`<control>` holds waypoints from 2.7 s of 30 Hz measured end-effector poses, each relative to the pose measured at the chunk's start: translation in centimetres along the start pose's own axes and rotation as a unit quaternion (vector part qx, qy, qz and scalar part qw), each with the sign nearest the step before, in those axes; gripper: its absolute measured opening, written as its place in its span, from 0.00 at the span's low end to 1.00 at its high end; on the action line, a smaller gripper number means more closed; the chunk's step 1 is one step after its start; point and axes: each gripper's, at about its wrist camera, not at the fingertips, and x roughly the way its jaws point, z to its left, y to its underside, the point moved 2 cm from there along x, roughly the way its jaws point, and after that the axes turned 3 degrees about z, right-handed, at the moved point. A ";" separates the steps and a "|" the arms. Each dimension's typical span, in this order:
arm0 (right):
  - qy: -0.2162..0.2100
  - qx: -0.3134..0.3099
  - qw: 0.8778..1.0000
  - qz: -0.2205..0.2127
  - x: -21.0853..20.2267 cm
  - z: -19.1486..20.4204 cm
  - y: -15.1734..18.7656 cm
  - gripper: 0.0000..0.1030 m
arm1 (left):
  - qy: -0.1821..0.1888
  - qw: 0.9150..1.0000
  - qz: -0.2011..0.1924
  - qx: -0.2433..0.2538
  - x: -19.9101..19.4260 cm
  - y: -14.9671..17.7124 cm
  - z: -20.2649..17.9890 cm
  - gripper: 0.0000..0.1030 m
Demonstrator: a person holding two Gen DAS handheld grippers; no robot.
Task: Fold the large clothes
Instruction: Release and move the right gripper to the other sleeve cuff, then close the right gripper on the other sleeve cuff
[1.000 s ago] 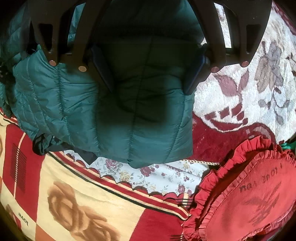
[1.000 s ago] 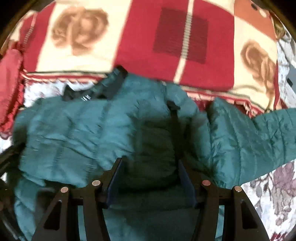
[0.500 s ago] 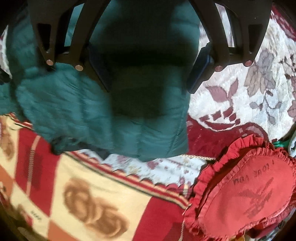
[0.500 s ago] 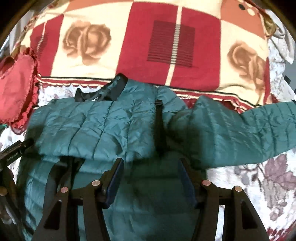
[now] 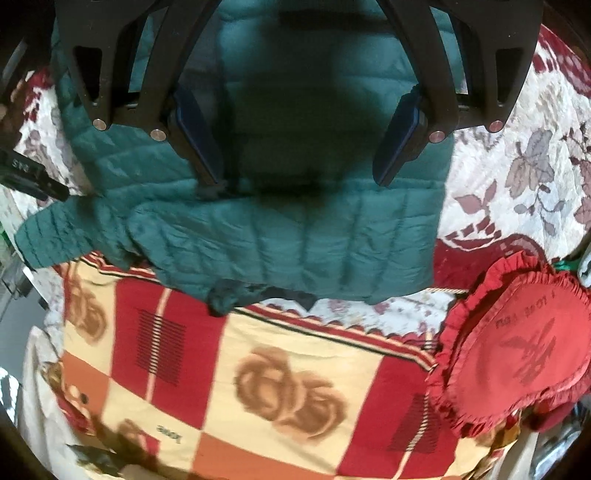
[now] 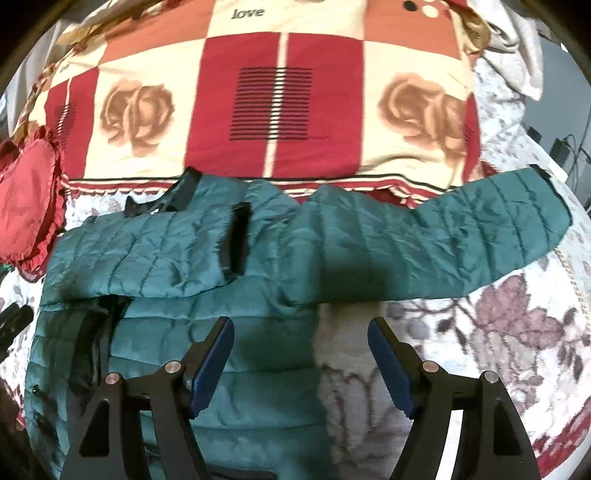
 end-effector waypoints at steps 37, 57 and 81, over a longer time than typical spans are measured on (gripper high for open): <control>0.100 0.110 0.988 -0.030 0.9 -15.8 -2.6 0.78 | 0.024 1.000 0.005 -0.007 -0.6 2.2 -3.8 0.81; 0.156 0.205 0.965 -0.041 2.5 -24.3 -5.1 0.81 | 0.022 1.000 0.018 -0.014 0.3 2.6 -2.7 0.81; 0.159 0.220 0.962 -0.039 5.7 -25.9 -7.6 0.56 | 0.008 0.999 0.031 -0.017 0.9 3.3 -1.7 0.81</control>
